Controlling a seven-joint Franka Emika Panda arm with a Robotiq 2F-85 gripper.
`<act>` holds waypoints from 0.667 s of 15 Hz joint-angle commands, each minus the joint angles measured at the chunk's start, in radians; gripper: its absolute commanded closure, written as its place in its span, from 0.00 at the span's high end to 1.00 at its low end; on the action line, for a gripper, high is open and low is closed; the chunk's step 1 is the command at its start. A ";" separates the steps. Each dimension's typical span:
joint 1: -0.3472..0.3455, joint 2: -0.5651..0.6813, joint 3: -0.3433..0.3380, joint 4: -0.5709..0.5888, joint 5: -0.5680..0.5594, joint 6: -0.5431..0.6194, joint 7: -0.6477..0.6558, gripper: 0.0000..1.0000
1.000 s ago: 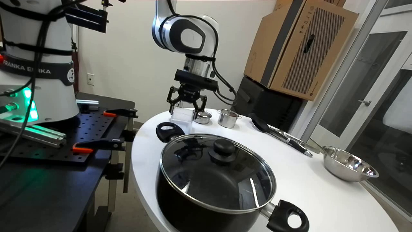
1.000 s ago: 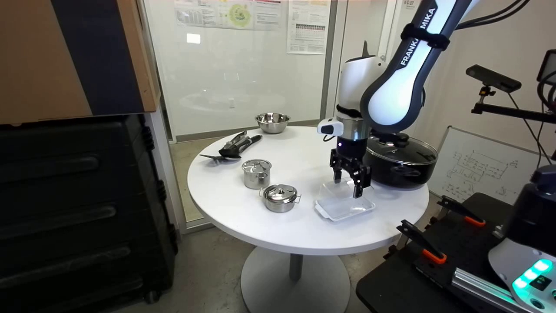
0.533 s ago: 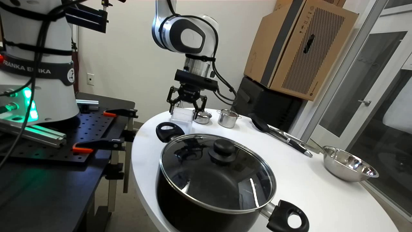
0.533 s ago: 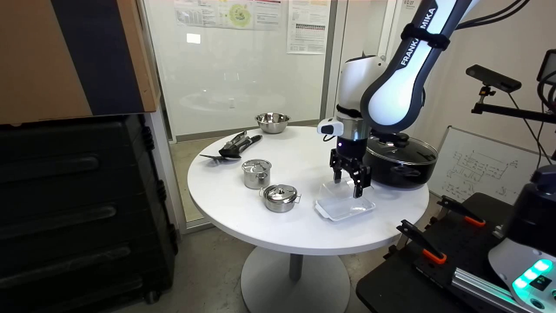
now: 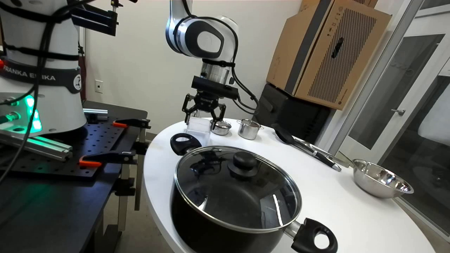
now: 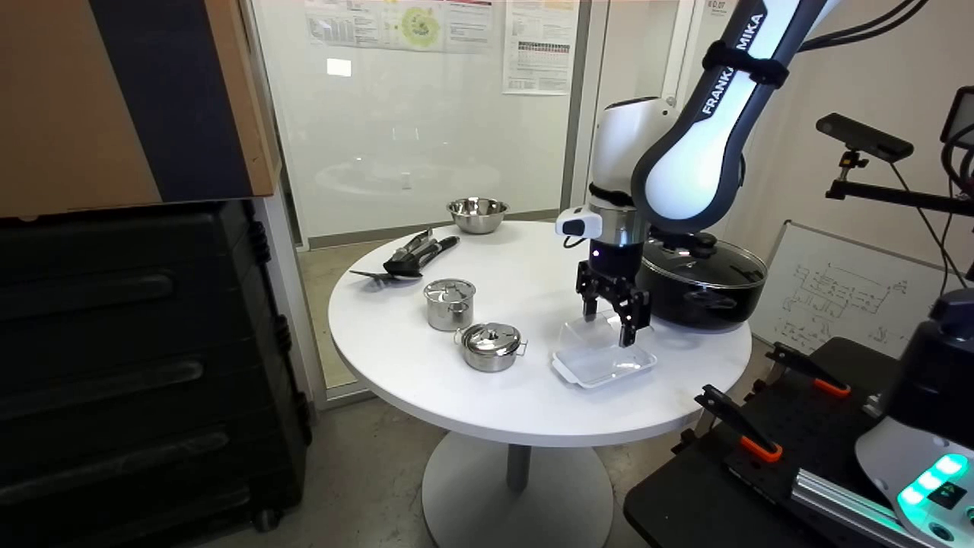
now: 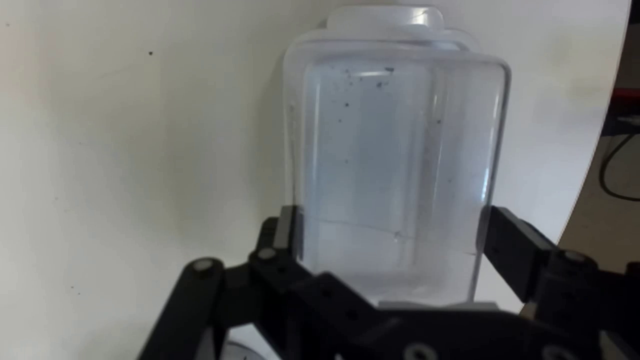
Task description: Put the clear cover on the white thing
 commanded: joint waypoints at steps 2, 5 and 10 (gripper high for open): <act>-0.016 -0.005 0.017 -0.025 0.019 0.037 -0.063 0.64; -0.025 -0.009 0.028 -0.032 0.039 0.052 -0.084 0.64; -0.051 -0.014 0.058 -0.049 0.094 0.087 -0.144 0.64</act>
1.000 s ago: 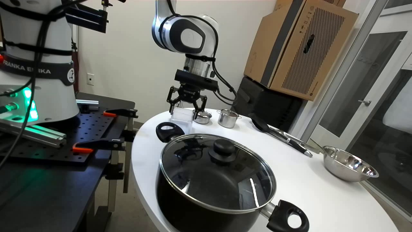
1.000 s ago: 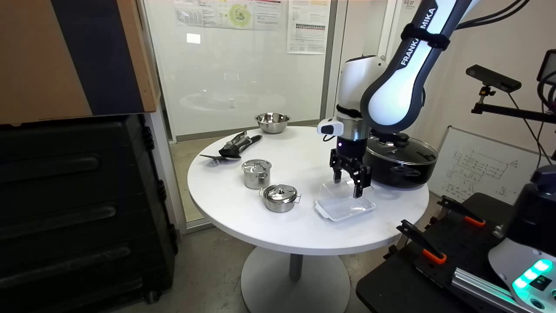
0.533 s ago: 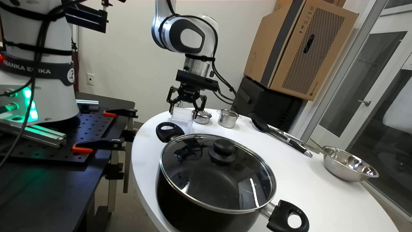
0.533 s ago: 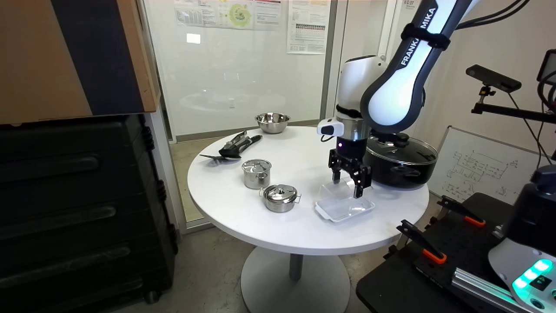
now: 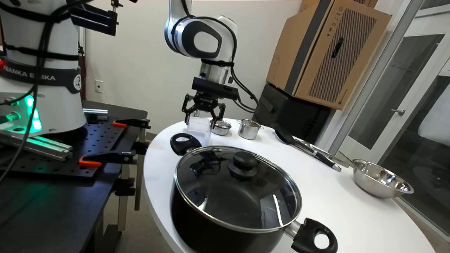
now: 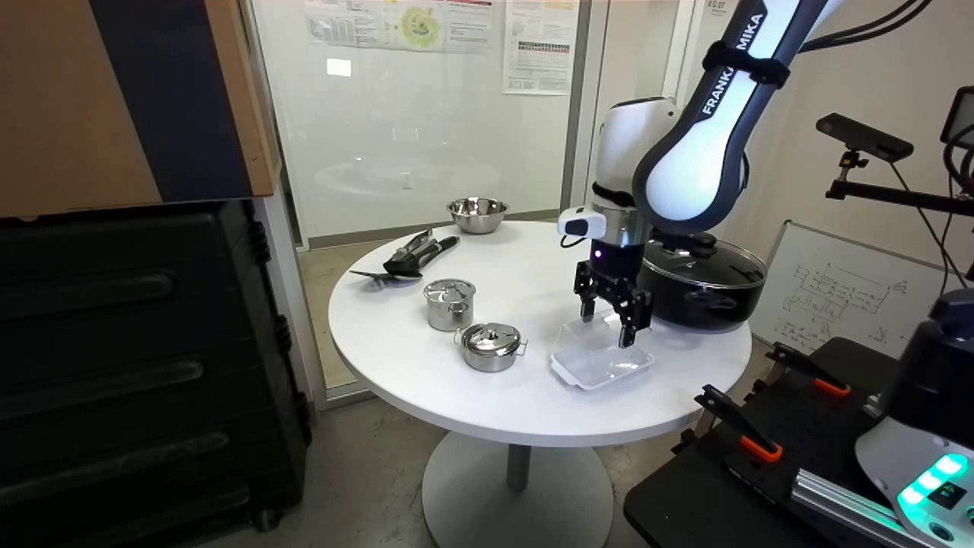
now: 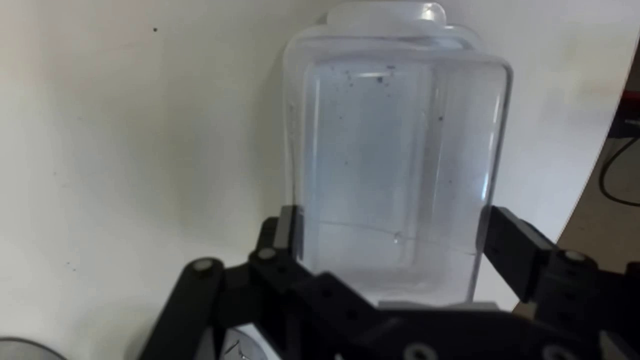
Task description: Put the clear cover on the white thing
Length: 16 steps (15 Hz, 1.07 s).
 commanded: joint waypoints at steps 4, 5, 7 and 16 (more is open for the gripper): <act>-0.054 -0.018 0.068 -0.042 0.114 0.064 -0.116 0.64; -0.061 -0.021 0.079 -0.044 0.129 0.064 -0.131 0.64; -0.072 -0.025 0.093 -0.047 0.154 0.061 -0.158 0.64; -0.092 -0.058 0.126 -0.059 0.249 0.048 -0.255 0.64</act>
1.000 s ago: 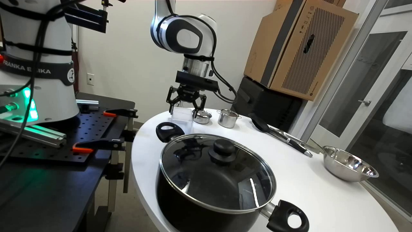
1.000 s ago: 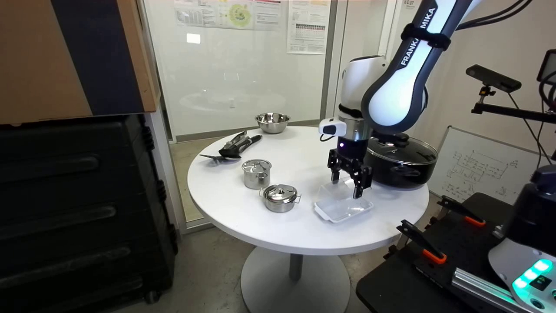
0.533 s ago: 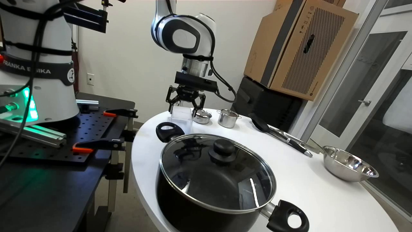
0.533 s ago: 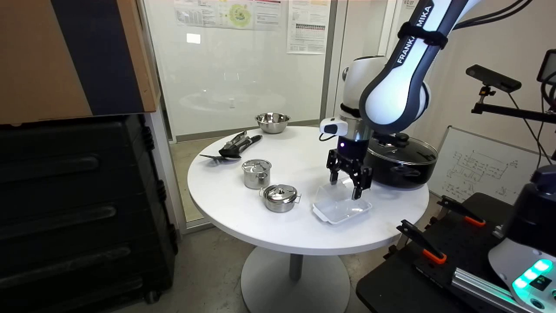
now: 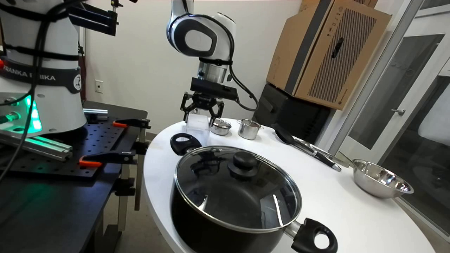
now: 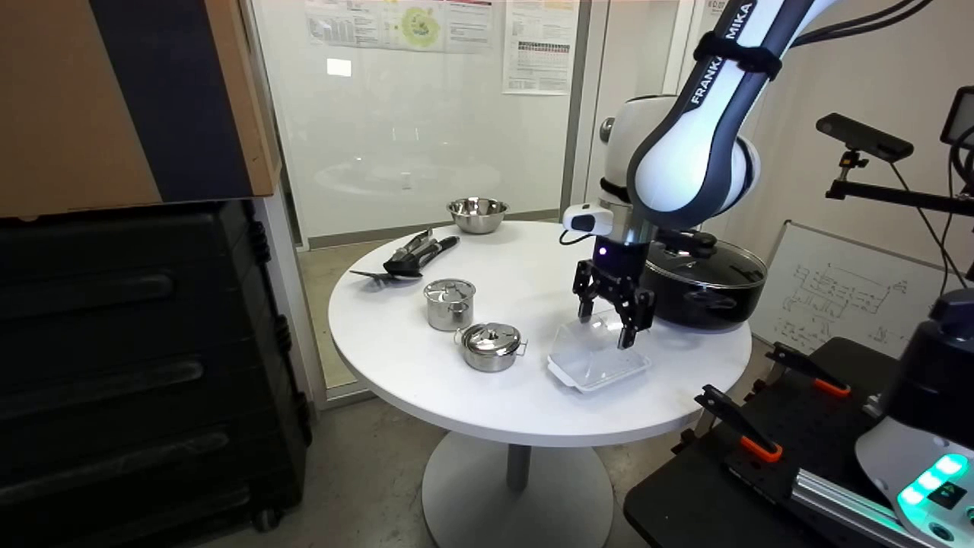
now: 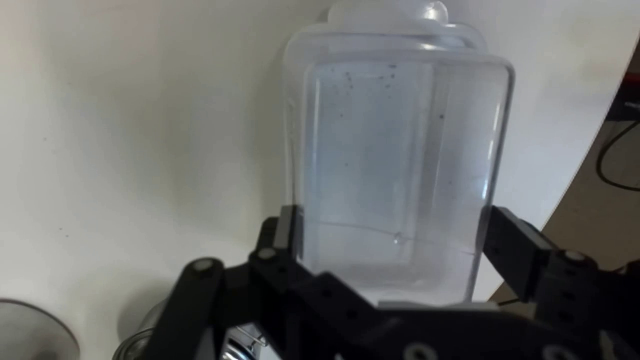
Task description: Put the clear cover on the white thing
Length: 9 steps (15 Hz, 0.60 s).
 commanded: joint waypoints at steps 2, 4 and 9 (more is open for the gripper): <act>-0.005 -0.054 0.013 -0.033 0.052 0.003 -0.063 0.64; 0.000 -0.062 0.012 -0.035 0.055 0.001 -0.075 0.64; 0.022 -0.076 -0.004 -0.041 0.040 -0.013 -0.098 0.64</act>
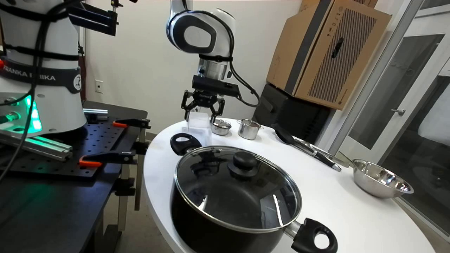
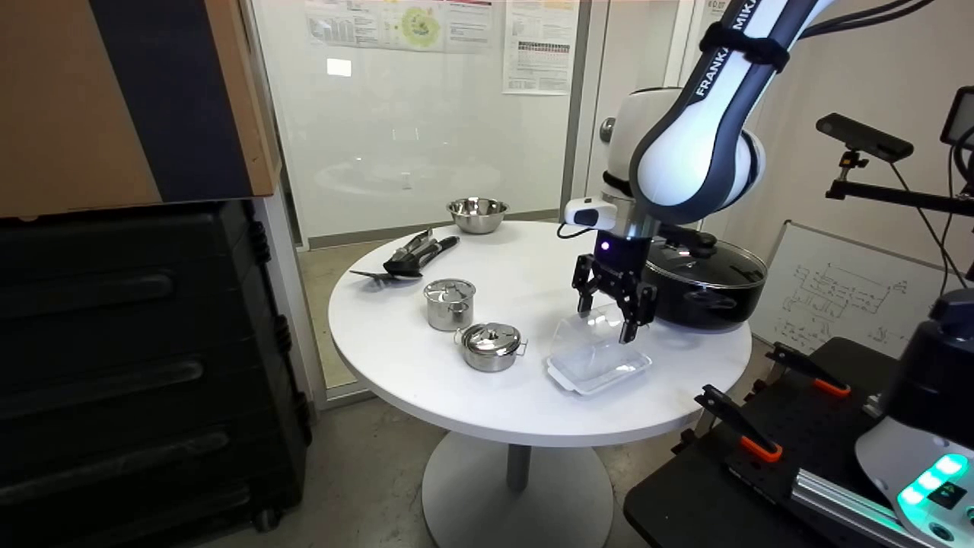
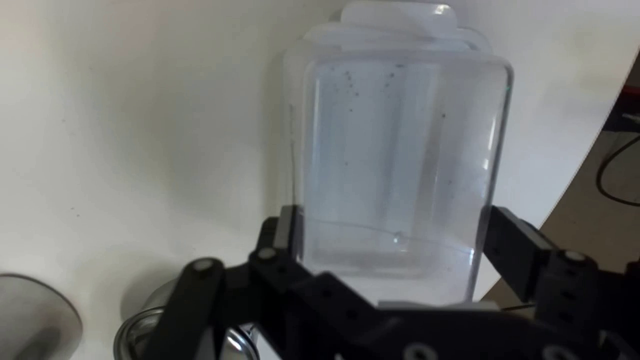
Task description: Put the clear cover on the white thing
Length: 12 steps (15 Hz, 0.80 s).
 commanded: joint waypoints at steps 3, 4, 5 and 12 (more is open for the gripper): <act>0.029 -0.038 -0.011 -0.029 0.017 -0.020 -0.046 0.64; 0.031 -0.036 -0.011 -0.030 0.019 -0.020 -0.048 0.64; 0.033 -0.031 -0.012 -0.024 0.019 -0.021 -0.045 0.64; 0.045 -0.025 -0.025 -0.018 0.006 -0.023 -0.030 0.64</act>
